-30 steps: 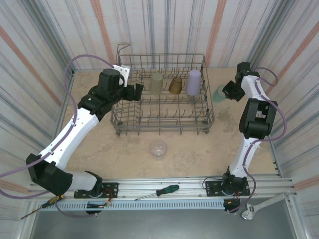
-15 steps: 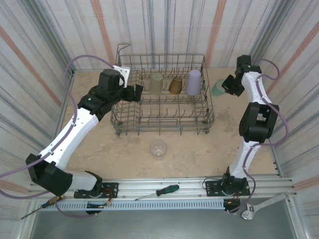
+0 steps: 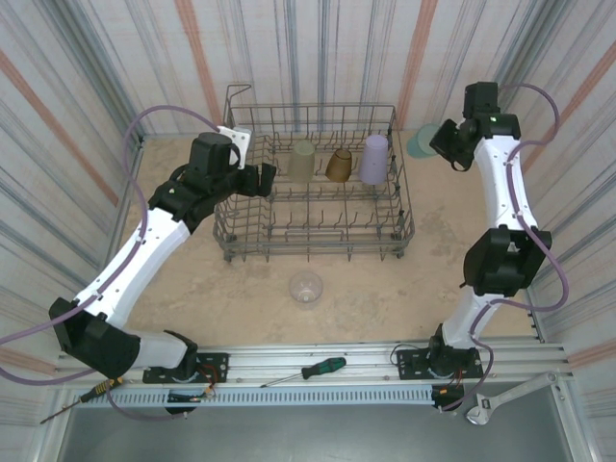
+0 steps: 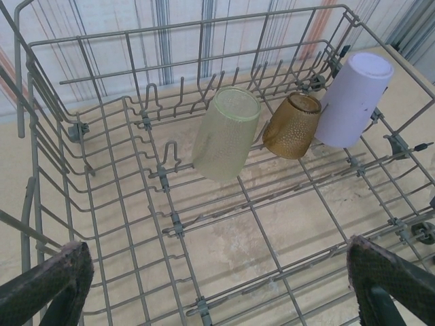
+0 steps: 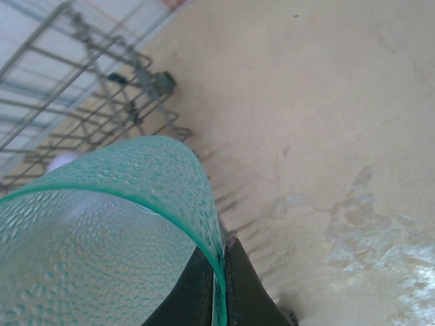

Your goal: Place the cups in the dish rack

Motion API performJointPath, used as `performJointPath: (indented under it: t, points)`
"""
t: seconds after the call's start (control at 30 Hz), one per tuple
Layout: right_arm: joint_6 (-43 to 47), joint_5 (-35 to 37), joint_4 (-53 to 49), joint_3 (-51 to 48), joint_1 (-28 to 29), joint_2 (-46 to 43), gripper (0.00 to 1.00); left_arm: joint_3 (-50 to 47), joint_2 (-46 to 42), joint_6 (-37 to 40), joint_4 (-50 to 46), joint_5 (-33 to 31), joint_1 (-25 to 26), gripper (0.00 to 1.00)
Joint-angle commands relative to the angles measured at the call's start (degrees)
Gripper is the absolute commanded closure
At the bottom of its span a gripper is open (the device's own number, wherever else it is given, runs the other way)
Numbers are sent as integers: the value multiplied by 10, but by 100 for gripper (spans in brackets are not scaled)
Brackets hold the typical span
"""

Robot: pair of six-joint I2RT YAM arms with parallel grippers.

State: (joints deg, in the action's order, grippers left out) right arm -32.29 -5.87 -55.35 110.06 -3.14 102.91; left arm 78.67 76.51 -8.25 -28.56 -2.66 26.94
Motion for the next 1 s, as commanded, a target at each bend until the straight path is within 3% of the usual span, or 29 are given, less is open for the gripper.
performJointPath:
  t: [0.0,0.17,0.5,0.77,0.97]
  points:
    - [8,-6,1,17,30,-48,100,23,6,-14,-10,3,-2,1]
    - [9,-14,31,-10,74,-87,100,31,8,-27,-16,27,-2,2]
    - [-32,-111,178,-160,102,-145,100,101,46,-55,-77,56,-14,1]
    - [-114,-158,324,-284,125,-163,100,116,43,-128,-85,85,-28,1]
    - [-138,-169,373,-310,169,-154,100,75,30,-207,-35,134,-36,1]
